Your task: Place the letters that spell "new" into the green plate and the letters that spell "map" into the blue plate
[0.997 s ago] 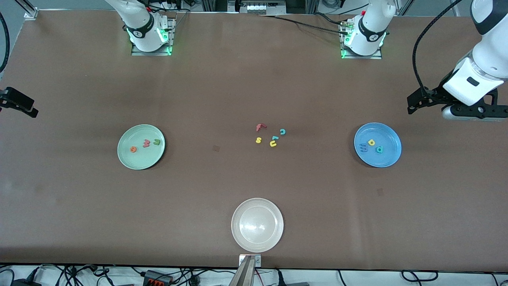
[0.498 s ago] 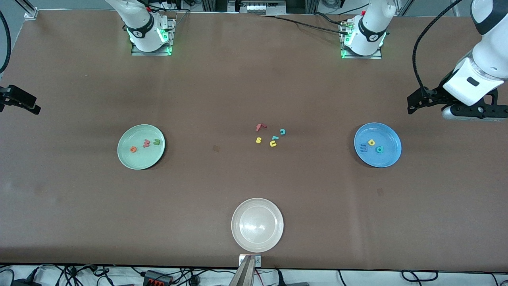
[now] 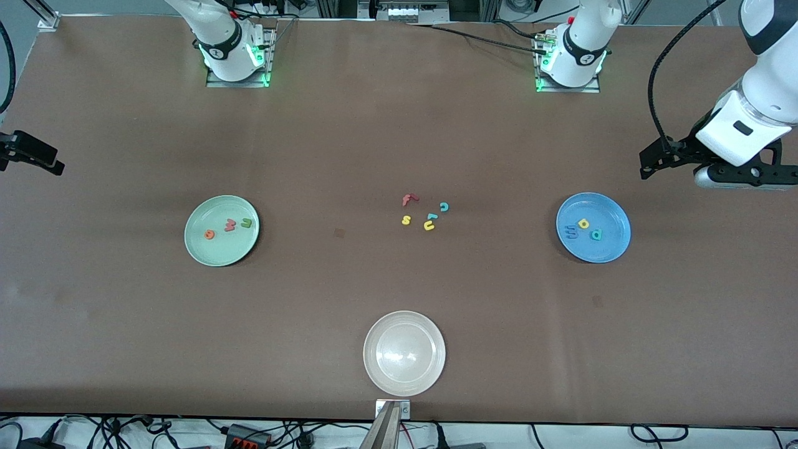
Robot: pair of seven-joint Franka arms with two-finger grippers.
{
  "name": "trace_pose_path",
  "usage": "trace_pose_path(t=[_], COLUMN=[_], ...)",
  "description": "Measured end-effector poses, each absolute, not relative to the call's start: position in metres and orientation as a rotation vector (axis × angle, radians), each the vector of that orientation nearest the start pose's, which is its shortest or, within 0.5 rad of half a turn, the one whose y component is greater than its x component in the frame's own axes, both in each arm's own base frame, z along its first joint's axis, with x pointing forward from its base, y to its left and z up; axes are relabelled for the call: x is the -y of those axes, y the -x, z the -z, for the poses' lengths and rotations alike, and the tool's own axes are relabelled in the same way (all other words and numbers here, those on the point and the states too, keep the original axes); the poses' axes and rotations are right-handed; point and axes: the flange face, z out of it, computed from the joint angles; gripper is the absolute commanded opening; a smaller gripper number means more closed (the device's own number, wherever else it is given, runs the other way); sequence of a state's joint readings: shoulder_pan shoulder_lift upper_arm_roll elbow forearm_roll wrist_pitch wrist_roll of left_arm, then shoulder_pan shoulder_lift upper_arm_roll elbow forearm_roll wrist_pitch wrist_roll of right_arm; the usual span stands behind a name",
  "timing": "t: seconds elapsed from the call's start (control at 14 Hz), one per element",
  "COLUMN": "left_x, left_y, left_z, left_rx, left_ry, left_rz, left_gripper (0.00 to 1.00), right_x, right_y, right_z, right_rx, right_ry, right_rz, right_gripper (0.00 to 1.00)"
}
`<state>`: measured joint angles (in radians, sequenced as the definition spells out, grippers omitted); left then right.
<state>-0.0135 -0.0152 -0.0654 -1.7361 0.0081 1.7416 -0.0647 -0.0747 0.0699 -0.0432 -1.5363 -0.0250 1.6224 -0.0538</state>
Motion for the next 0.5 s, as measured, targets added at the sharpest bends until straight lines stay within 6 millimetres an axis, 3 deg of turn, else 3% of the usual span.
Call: trace_pose_path(t=[0.5], left_x=[0.0436], left_y=[-0.5582], left_z=[-0.5692], left_rx=[-0.023], left_ry=[3.134], left_rz=[0.033], left_gripper=[1.0], right_x=[0.0694], right_y=[-0.5694], right_z=[-0.6099], right_rx=[-0.1], right_ry=[3.169], right_rz=[0.028], right_gripper=[1.0])
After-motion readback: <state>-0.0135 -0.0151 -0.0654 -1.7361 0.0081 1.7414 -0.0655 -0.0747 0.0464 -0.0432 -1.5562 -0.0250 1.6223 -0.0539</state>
